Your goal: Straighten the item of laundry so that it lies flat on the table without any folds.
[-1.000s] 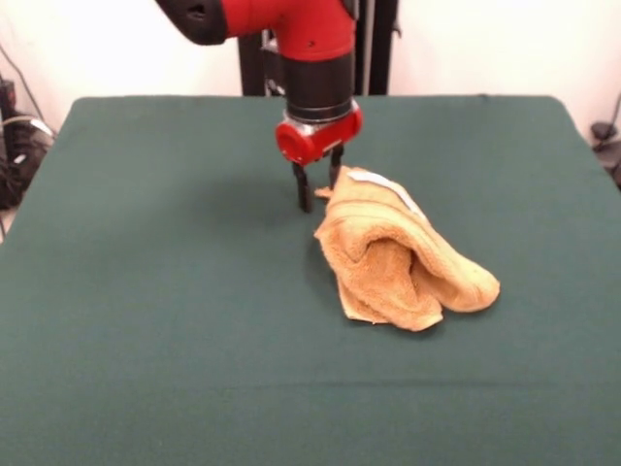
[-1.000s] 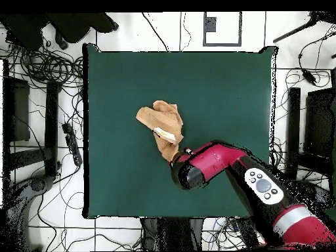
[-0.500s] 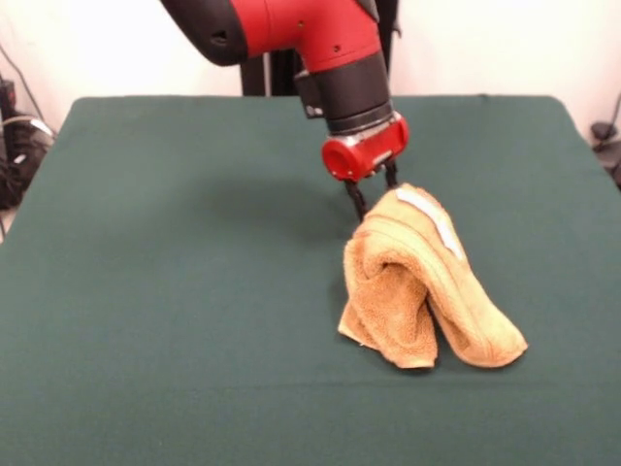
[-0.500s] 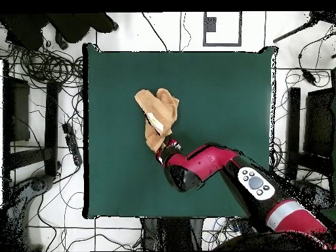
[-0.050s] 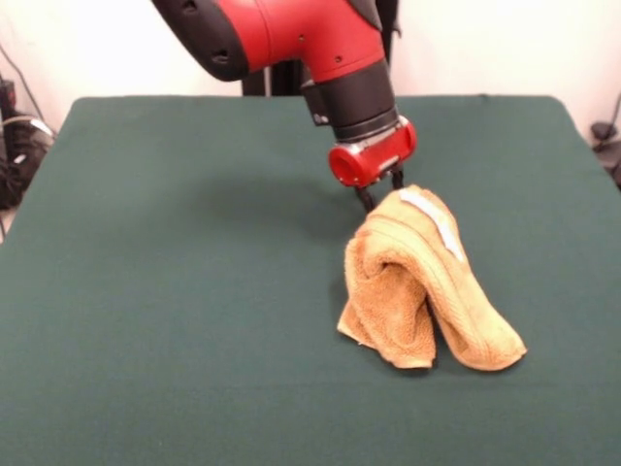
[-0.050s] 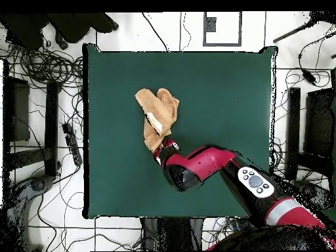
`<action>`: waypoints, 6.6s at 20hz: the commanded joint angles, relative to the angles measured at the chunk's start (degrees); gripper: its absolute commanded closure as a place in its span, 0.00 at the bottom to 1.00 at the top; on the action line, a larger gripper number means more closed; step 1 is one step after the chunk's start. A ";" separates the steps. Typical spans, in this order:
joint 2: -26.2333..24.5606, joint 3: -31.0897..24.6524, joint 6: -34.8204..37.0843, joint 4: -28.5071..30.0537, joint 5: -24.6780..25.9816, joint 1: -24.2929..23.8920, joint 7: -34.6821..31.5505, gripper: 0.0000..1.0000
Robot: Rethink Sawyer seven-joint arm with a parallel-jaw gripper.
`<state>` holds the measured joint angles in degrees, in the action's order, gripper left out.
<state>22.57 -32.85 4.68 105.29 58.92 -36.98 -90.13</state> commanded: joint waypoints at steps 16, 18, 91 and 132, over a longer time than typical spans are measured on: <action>-2.30 -1.76 5.34 -3.90 -0.70 4.35 -0.15 1.00; 3.20 -1.56 9.07 -0.96 -2.71 4.97 0.51 1.00; 40.70 -3.09 39.00 6.80 -17.60 1.11 17.38 1.00; 15.66 -8.12 41.79 -19.22 -13.05 -2.78 26.86 1.00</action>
<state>42.54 -36.32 39.92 90.04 43.00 -41.99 -83.20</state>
